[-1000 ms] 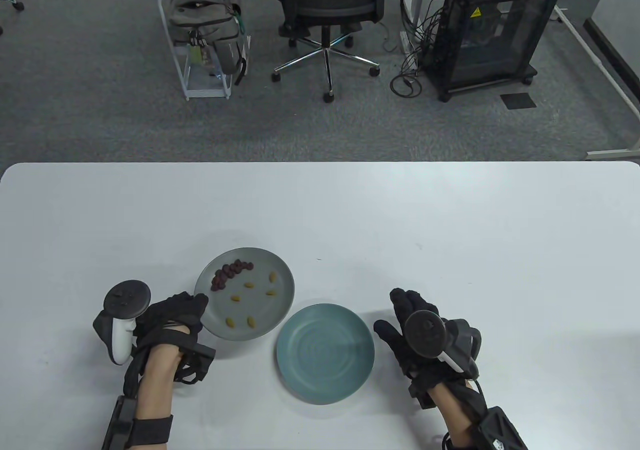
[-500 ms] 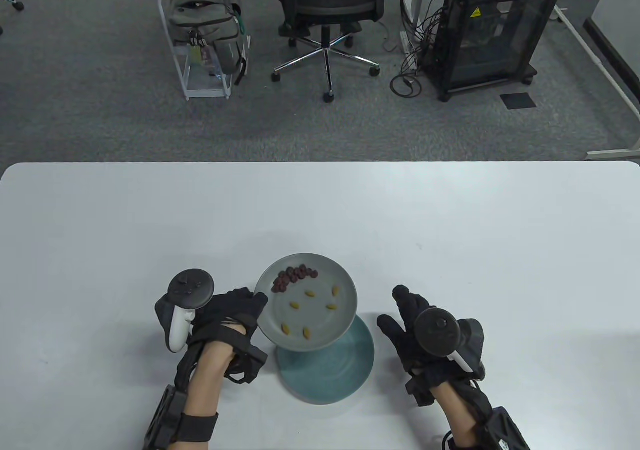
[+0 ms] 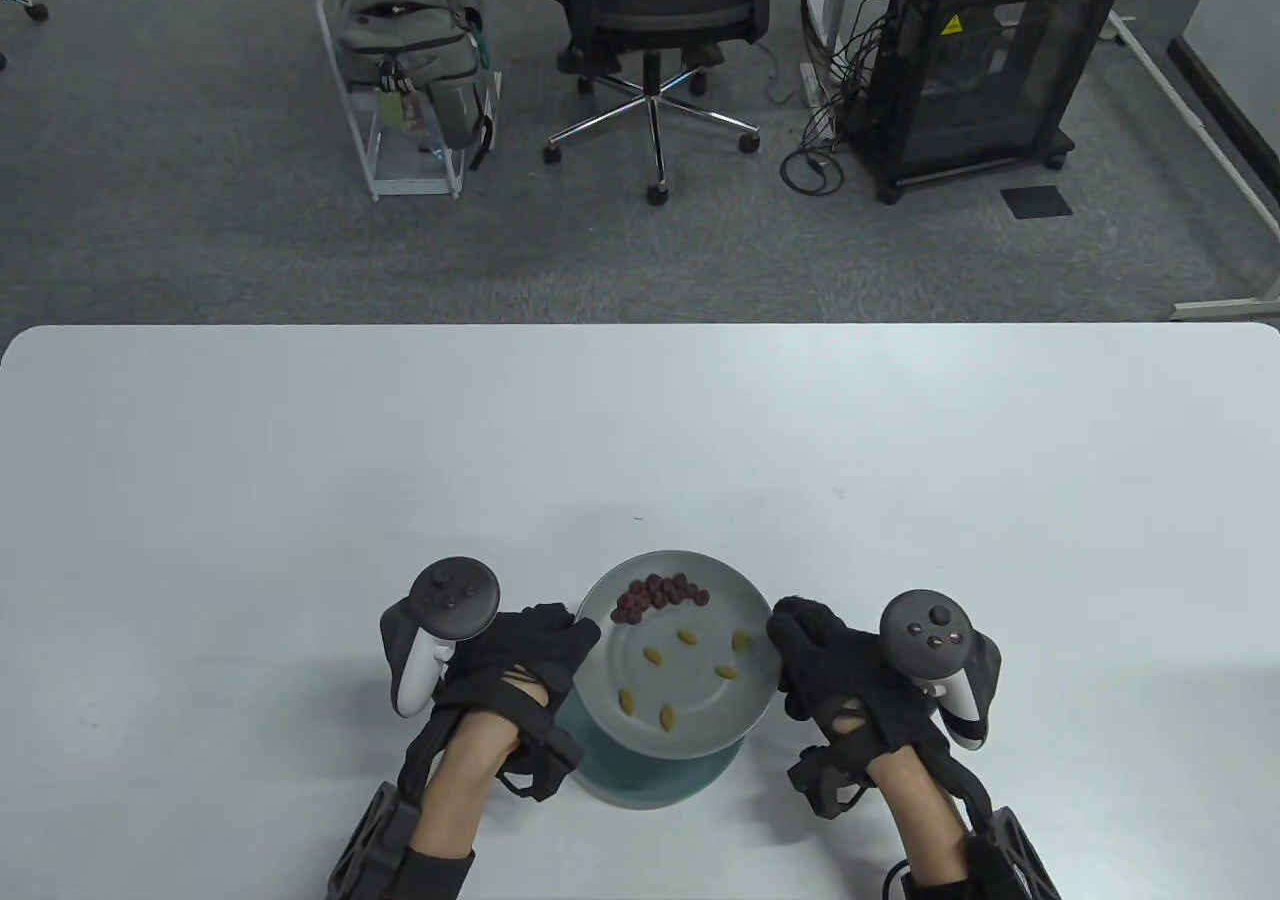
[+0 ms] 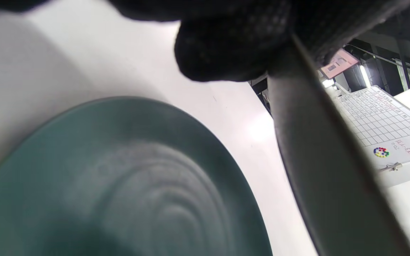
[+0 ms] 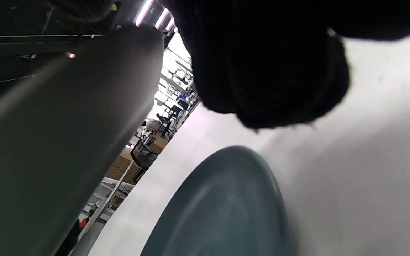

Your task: Pick raisins with hand pinch into plate

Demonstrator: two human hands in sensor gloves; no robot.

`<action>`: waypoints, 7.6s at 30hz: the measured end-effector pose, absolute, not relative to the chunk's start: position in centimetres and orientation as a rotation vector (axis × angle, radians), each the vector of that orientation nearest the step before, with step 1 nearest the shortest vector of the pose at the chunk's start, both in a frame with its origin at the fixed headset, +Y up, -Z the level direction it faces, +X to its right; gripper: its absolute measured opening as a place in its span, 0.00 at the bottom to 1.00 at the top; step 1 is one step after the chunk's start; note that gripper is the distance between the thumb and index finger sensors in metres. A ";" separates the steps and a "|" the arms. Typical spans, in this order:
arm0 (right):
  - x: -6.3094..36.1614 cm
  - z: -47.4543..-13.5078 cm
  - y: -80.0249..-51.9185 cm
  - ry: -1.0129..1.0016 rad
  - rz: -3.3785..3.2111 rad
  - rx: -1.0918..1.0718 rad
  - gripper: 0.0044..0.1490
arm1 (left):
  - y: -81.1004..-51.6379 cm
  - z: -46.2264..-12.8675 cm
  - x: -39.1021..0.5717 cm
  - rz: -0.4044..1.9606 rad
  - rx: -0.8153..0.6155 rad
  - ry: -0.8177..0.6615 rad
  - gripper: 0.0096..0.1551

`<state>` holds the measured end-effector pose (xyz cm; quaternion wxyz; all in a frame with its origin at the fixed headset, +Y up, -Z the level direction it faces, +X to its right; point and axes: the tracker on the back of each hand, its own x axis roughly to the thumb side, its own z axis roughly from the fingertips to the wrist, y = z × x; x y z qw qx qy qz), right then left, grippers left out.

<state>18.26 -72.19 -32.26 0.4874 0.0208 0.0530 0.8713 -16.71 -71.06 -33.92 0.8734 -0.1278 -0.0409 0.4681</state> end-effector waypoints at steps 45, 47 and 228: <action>18.6 -32.6 -73.8 0.385 1.880 -0.060 0.33 | -69.6 -30.7 -12.2 0.642 -0.185 -0.271 0.32; 18.7 -32.7 -73.8 0.384 1.884 -0.062 0.33 | -69.6 -30.7 -12.0 0.626 -0.175 -0.270 0.31; 19.6 -32.5 -72.9 0.321 1.883 -0.132 0.33 | -68.1 -29.6 -3.8 0.124 0.004 -0.300 0.24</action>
